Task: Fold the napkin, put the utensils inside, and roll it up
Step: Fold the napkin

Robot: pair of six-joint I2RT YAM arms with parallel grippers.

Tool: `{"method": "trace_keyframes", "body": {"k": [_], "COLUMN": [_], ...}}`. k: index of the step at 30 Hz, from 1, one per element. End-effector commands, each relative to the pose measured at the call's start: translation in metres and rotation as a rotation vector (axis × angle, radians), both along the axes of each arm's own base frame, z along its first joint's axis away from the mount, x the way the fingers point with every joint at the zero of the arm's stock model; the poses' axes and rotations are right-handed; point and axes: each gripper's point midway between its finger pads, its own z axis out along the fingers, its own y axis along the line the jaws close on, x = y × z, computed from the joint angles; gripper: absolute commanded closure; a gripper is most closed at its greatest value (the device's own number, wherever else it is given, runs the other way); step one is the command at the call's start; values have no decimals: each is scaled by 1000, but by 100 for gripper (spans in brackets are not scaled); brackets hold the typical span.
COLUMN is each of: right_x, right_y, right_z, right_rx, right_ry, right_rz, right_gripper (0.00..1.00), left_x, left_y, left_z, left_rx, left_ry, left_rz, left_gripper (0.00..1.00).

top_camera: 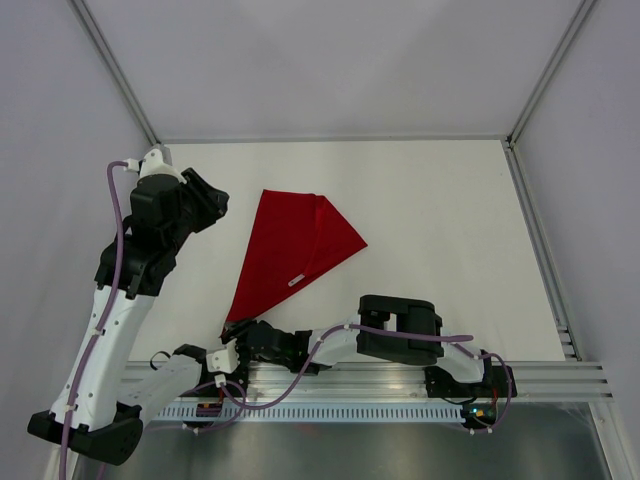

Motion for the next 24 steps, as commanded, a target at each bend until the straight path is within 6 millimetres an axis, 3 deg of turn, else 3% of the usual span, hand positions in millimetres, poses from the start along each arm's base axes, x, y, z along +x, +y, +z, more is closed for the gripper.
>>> {"method": "trace_keyframes", "body": {"k": [1, 10, 24], "right_x": [-3, -6, -7], "right_y": [10, 16, 7], "right_z": [-6, -17, -32], "right_rx": [-16, -39, -65], "right_ry": [-40, -41, -47], "right_rz": [12, 35, 63], "right_gripper": [50, 52, 55], "left_x": [0, 1, 2], "left_y": [-2, -2, -4], "left_z": [4, 6, 4], "left_rx": [20, 28, 25], "left_ry": [-20, -27, -25], "left_rz": [-26, -33, -38], "left_gripper": [52, 51, 51]}}
